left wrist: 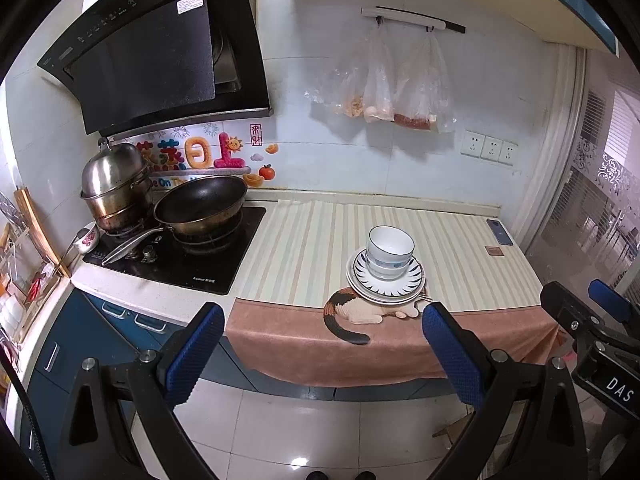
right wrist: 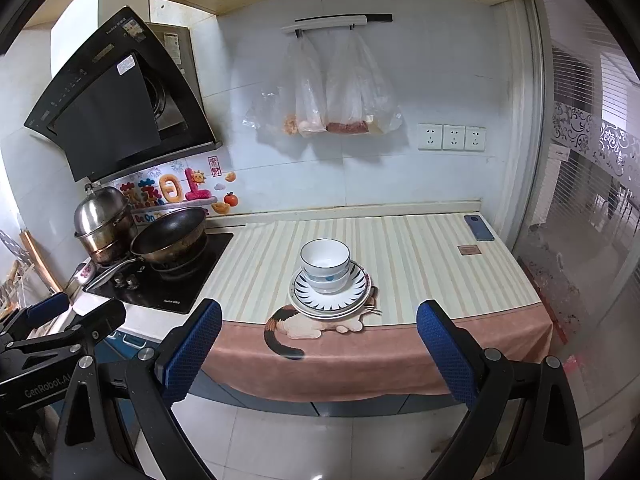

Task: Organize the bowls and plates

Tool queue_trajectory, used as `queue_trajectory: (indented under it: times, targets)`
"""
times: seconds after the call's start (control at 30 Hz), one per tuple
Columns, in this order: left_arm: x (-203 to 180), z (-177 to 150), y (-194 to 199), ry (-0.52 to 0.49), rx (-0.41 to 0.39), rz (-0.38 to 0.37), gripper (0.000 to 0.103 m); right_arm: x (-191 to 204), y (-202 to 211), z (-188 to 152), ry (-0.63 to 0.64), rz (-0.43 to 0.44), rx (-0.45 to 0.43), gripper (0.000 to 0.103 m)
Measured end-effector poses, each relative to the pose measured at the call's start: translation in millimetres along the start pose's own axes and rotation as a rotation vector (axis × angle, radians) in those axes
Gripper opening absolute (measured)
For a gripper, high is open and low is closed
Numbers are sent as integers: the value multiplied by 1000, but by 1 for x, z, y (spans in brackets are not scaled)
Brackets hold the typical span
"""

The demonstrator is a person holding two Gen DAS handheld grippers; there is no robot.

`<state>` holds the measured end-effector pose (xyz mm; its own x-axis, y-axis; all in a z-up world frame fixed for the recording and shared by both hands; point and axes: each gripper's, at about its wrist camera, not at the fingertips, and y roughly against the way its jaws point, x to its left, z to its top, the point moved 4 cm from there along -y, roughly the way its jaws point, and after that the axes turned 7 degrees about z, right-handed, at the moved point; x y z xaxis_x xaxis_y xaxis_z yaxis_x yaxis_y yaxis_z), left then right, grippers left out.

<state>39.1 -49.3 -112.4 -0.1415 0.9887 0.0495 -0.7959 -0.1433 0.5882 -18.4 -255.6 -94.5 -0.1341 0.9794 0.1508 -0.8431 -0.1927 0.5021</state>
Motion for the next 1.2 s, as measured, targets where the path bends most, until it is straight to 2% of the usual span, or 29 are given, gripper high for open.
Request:
queue_trajectory:
  times: [1.2]
  targets:
    - [-13, 2, 4, 4, -9, -12, 102, -11, 4, -3, -5, -27, -2, 100]
